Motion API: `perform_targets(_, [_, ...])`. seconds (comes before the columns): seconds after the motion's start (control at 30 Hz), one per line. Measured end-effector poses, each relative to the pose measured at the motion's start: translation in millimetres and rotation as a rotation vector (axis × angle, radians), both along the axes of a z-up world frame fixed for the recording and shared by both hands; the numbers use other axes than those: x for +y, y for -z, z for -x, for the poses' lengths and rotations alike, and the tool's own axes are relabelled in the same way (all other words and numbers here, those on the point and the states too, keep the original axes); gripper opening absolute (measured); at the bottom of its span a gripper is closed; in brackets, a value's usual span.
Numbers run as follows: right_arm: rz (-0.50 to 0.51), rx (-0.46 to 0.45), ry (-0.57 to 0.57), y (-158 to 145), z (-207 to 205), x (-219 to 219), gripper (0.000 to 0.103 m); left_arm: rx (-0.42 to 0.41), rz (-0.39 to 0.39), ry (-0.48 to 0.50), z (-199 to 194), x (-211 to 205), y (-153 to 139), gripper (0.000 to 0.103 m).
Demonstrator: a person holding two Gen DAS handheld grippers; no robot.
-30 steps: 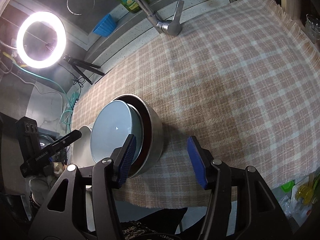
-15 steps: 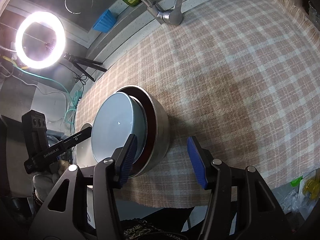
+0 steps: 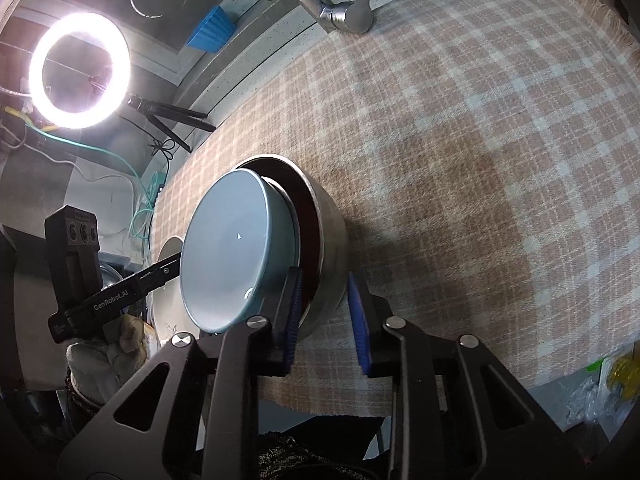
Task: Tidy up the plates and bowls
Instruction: 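Move the open right gripper to the steel bowl rim, then close the right gripper on the steel bowl rim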
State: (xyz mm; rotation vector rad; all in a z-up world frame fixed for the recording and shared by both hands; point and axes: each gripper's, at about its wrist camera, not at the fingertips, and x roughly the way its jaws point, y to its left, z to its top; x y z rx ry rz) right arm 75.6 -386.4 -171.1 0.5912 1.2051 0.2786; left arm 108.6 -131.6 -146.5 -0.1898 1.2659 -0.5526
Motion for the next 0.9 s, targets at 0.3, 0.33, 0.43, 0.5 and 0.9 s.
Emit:
perform_targets(0.3, [-0.001,-0.002,-0.014,0,-2,3,0.015,0.014,0.007,0.013,-2,-4,4,0.013])
perform_targets(0.33, [0.001,-0.001,-0.014,-1,-2,3,0.014,0.015,0.006,0.016,-2,-5,4,0.012])
perform_targets(0.43, [-0.016,0.014,-0.003,2,-3,0,0.012,0.018,0.008,0.017,-1,-7,6,0.012])
perform_targets(0.5, [-0.036,0.022,0.004,4,-2,-3,0.012,0.017,0.008,0.018,-1,-7,6,0.011])
perform_targets(0.9, [0.022,0.030,-0.018,4,-5,4,0.013,-0.006,-0.019,0.019,-1,-11,4,0.010])
